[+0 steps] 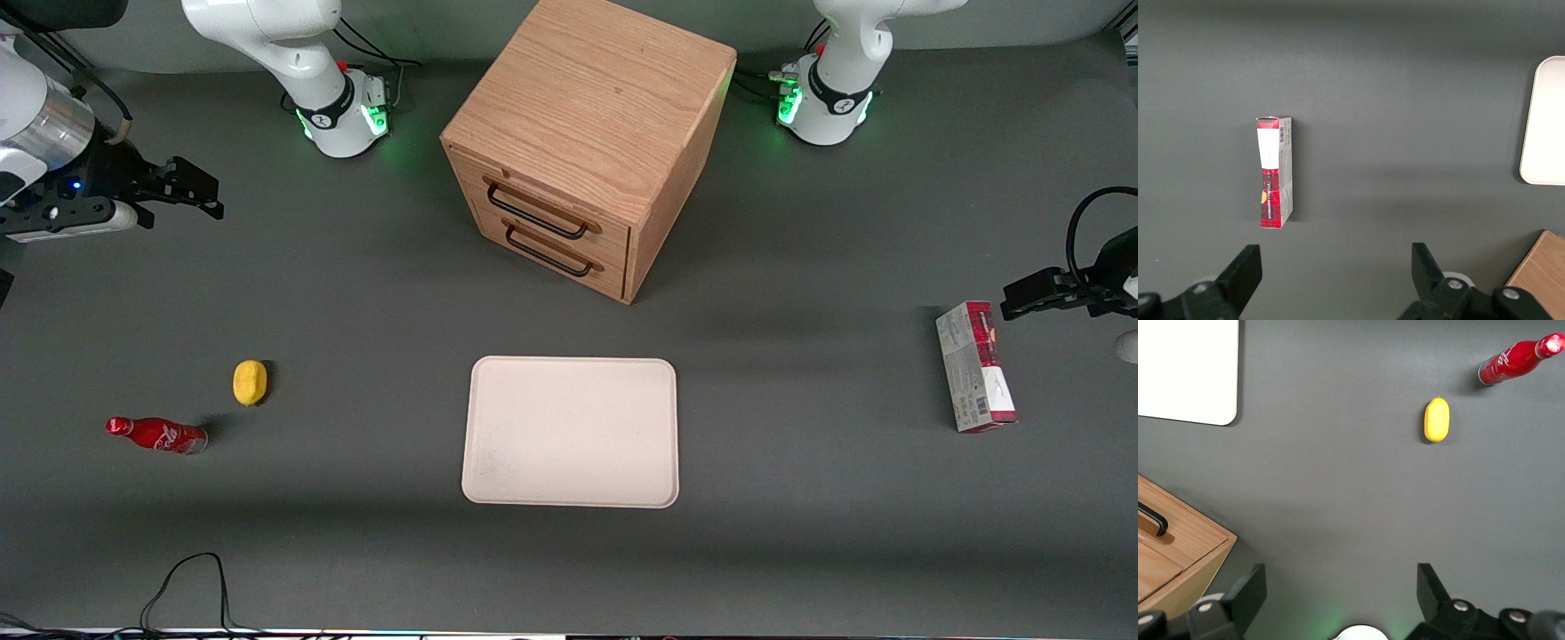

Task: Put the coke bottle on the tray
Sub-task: 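Move the right gripper down toward the red Coca-Cola bottle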

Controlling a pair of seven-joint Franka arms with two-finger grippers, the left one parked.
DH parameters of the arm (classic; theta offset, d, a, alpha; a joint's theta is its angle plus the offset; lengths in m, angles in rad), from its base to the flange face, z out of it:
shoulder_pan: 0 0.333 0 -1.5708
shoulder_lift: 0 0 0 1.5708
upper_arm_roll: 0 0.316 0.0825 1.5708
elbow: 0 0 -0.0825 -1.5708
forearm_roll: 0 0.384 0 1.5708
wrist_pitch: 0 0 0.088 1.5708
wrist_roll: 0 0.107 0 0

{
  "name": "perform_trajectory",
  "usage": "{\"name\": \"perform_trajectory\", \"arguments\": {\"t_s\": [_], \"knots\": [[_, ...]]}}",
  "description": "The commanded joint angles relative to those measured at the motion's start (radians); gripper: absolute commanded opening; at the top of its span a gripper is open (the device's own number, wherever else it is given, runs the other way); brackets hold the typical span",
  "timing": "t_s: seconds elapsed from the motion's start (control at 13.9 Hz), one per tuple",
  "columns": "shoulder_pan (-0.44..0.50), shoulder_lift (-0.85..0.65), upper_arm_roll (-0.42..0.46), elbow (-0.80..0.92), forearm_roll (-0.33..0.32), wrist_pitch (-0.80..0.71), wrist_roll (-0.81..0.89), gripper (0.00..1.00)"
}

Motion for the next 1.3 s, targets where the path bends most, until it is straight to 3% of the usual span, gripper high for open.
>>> {"name": "perform_trajectory", "arguments": {"t_s": [0.0, 0.14, 0.29, 0.72, 1.01, 1.23], "knots": [[-0.004, 0.045, 0.003, 0.067, -0.02, -0.041, 0.024, 1.0], [-0.006, 0.062, -0.007, 0.096, -0.021, -0.047, 0.015, 1.0], [-0.006, 0.135, -0.072, 0.19, -0.023, -0.053, -0.017, 1.0], [-0.006, 0.385, -0.19, 0.506, -0.043, -0.118, -0.282, 1.0], [-0.006, 0.476, -0.271, 0.528, -0.035, -0.092, -0.431, 1.0], [-0.007, 0.566, -0.375, 0.506, 0.008, 0.073, -0.598, 1.0]]}}
